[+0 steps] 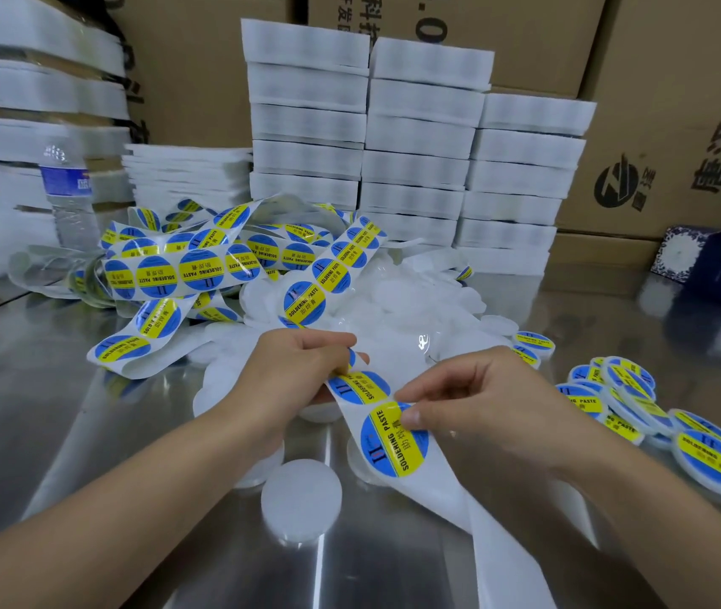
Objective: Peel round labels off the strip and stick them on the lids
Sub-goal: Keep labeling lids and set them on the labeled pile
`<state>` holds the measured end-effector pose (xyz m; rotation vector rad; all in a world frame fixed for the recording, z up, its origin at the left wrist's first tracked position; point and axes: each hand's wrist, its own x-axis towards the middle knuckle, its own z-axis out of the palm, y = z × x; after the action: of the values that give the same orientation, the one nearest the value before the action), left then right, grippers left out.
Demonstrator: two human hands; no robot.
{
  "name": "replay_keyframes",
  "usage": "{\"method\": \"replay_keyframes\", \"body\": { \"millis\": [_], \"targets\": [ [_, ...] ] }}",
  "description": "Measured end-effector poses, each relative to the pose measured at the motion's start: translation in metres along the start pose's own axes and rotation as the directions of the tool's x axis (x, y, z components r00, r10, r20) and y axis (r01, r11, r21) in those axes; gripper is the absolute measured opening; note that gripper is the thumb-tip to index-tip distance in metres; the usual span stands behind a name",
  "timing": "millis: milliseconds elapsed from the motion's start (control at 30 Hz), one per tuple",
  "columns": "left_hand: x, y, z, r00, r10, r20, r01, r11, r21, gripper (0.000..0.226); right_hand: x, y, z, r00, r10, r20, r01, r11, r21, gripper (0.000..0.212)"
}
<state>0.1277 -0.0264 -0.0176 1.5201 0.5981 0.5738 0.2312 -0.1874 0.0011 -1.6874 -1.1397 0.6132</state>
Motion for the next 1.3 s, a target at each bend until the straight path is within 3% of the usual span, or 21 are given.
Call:
{"method": "replay_keyframes", "body": {
  "millis": [300,400,533,667,733,767,800,867,900,967,1100,1300],
  "targets": [
    [-0.001,0.001,-0.001,1.000,0.006,-0.003,-0.005,0.999,0.033,0.033,0.001,0.001,-0.003,0.997,-0.074,-0.001,0.073,0.995,-0.073,0.013],
    [-0.001,0.001,-0.001,0.999,0.028,-0.023,-0.026,0.997,0.068,0.032,0.000,0.000,-0.007,0.994,-0.073,0.076,0.059,0.983,0.172,0.009],
    [-0.001,0.002,0.000,0.999,0.022,-0.024,-0.022,0.999,0.030,0.033,-0.002,0.002,-0.016,0.984,-0.121,0.128,0.025,0.816,0.578,0.033],
    [0.003,0.001,0.000,0.998,0.032,-0.053,-0.028,0.996,0.081,0.036,-0.002,0.003,-0.021,0.926,-0.295,0.235,0.005,0.634,0.773,0.017],
    [0.003,0.001,0.001,0.998,0.039,-0.054,-0.035,0.997,0.071,0.038,0.000,0.002,-0.021,0.943,-0.273,0.188,-0.004,0.557,0.831,0.025],
    [0.002,0.002,0.001,0.998,0.037,-0.054,-0.033,0.998,0.059,0.039,0.002,0.003,-0.020,0.970,-0.211,0.124,0.027,0.593,0.805,0.035],
    [0.002,0.003,0.001,0.998,0.035,-0.061,-0.032,0.998,0.052,0.040,0.005,0.006,-0.018,0.989,-0.142,0.030,0.081,0.712,0.698,0.042],
    [0.003,0.003,0.001,0.996,0.030,-0.090,-0.027,0.999,0.038,0.042,0.008,0.012,-0.009,0.981,-0.084,-0.177,0.123,0.967,0.223,0.055],
    [0.002,0.004,0.001,0.994,0.020,-0.105,-0.018,1.000,0.020,0.044,0.009,0.015,-0.001,0.969,-0.109,-0.223,0.111,0.994,-0.003,0.065],
    [0.002,0.005,0.002,0.994,0.003,-0.112,-0.007,0.999,-0.034,0.046,0.008,0.021,0.014,0.972,-0.167,-0.164,0.125,0.963,-0.239,0.080],
    [-0.001,0.006,0.000,0.995,-0.014,-0.099,0.002,0.993,-0.120,0.047,0.006,0.027,0.029,0.978,-0.206,0.034,0.195,0.846,-0.497,0.097],
    [0.000,0.008,0.002,0.994,-0.014,-0.105,0.001,0.992,-0.123,0.053,0.005,0.027,0.025,0.982,-0.162,0.097,0.187,0.768,-0.613,0.096]
  ]
}}
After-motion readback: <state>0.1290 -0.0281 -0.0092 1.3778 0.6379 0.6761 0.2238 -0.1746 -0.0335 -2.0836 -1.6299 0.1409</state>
